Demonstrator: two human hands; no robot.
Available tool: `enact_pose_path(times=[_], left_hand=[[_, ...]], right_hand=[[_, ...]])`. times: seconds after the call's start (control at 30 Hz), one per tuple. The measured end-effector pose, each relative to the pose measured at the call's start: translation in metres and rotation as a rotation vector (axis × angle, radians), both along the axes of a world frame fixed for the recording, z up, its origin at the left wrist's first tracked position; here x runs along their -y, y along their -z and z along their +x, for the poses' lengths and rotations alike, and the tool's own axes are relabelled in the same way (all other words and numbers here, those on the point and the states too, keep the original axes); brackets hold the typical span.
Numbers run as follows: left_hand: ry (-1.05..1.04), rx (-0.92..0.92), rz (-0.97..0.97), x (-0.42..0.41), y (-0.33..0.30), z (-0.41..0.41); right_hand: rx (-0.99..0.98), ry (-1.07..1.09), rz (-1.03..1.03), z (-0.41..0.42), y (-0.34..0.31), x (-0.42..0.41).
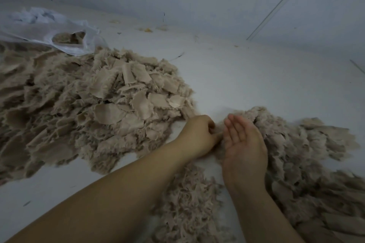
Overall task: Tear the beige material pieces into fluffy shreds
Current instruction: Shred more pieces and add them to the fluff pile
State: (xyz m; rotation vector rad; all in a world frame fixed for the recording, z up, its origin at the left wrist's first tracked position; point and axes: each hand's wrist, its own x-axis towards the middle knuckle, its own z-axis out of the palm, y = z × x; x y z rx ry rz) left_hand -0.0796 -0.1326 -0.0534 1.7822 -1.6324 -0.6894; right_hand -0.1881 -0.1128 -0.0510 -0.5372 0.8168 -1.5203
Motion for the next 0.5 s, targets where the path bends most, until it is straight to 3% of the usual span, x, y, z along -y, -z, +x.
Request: enact_pose_path(times=[0.07,0.13,0.3,0.37,0.5], left_hand=[[0.066,0.099,-0.003,0.003,0.001,-0.002],[0.072,0.083,0.022,0.002,0.001,0.0],[0.008,-0.431,0.147,-0.008,0.0,0.009],[0.044,-0.516,0.181,-0.011,-0.002,0.012],[0.078,-0.519,0.188,-0.012,-0.003,0.012]], right_hand=[[-0.015,-0.019,0.002,0.0,0.0,0.0],[-0.046,-0.04,0.026,0.0,-0.001,0.0],[-0.027,-0.048,0.076,-0.001,-0.002,0.002],[-0.019,-0.048,0.079,0.0,-0.001,0.002],[-0.005,-0.069,0.072,0.001,0.0,0.0]])
